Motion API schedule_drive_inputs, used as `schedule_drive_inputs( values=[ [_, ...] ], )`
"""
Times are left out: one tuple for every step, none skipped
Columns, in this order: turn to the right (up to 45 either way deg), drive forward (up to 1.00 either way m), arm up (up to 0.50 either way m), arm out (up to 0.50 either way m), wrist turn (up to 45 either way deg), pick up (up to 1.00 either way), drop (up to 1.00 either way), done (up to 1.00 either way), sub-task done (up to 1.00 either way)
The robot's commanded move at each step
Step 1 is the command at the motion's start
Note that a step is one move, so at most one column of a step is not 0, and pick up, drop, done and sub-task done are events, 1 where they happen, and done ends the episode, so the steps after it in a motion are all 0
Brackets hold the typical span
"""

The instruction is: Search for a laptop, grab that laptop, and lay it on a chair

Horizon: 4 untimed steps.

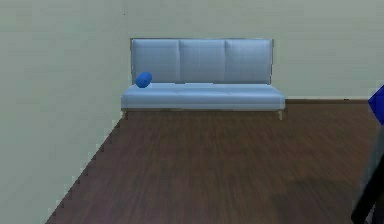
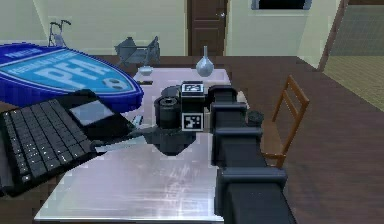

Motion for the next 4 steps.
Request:
schedule_drive_inputs(
  values=[
    [0.0, 0.0, 0.0, 0.0, -45.0, 0.0, 0.0, 0.0, 0.0],
    [0.0, 0.0, 0.0, 0.0, -33.0, 0.0, 0.0, 0.0, 0.0],
    [0.0, 0.0, 0.0, -0.16, 0.0, 0.0, 0.0, 0.0, 0.0],
    [45.0, 0.0, 0.0, 0.0, 0.0, 0.0, 0.0, 0.0, 0.0]
  ],
)
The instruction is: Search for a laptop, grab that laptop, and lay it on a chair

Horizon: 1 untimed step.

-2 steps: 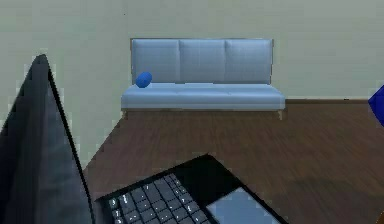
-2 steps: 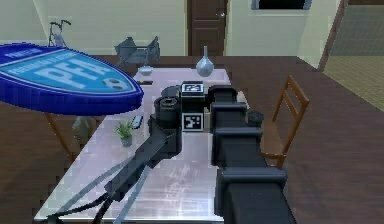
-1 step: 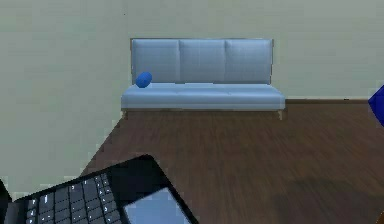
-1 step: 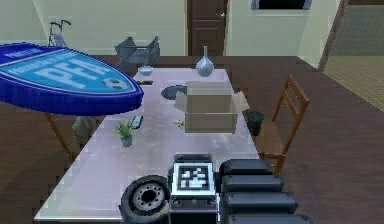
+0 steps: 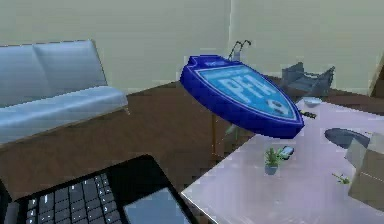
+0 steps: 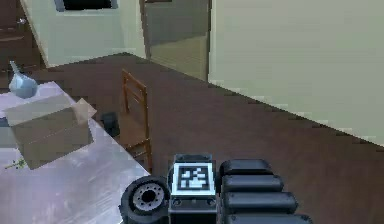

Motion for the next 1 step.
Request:
schedule_drive_inputs(
  values=[
    [45.0, 0.0, 0.0, 0.0, 0.0, 0.0, 0.0, 0.0, 0.0]
  ],
)
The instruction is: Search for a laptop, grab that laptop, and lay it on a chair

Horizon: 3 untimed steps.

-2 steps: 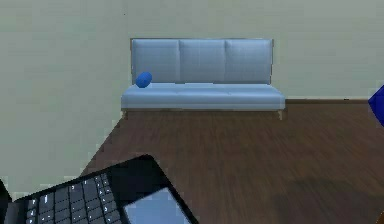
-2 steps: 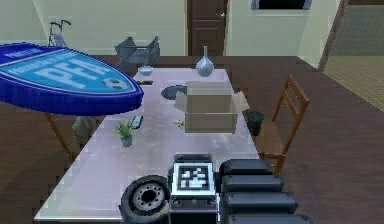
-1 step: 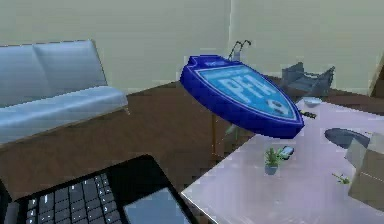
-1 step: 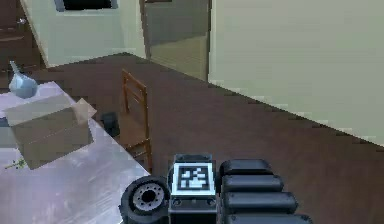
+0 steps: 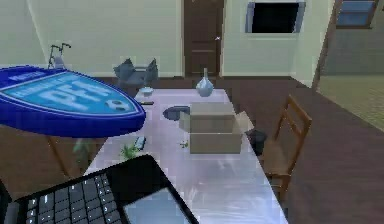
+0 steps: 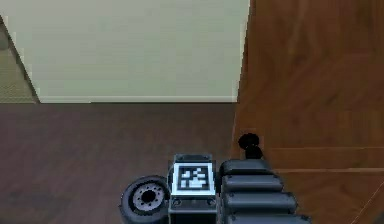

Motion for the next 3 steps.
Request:
schedule_drive_inputs(
  values=[
    [45.0, 0.0, 0.0, 0.0, 0.0, 0.0, 0.0, 0.0, 0.0],
    [30.0, 0.0, 0.0, 0.0, 0.0, 0.0, 0.0, 0.0, 0.0],
    [0.0, 0.6, 0.0, 0.0, 0.0, 0.0, 0.0, 0.0, 0.0]
  ],
)
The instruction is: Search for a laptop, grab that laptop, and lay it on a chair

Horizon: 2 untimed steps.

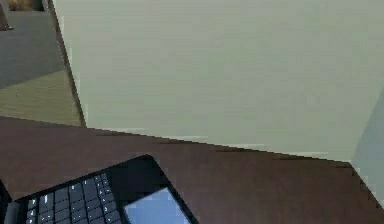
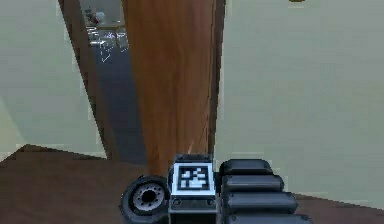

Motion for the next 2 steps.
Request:
schedule_drive_inputs(
  values=[
    [9.0, 0.0, 0.0, 0.0, 0.0, 0.0, 0.0, 0.0, 0.0],
    [0.0, 0.3, 0.0, 0.0, 0.0, 0.0, 0.0, 0.0, 0.0]
  ],
)
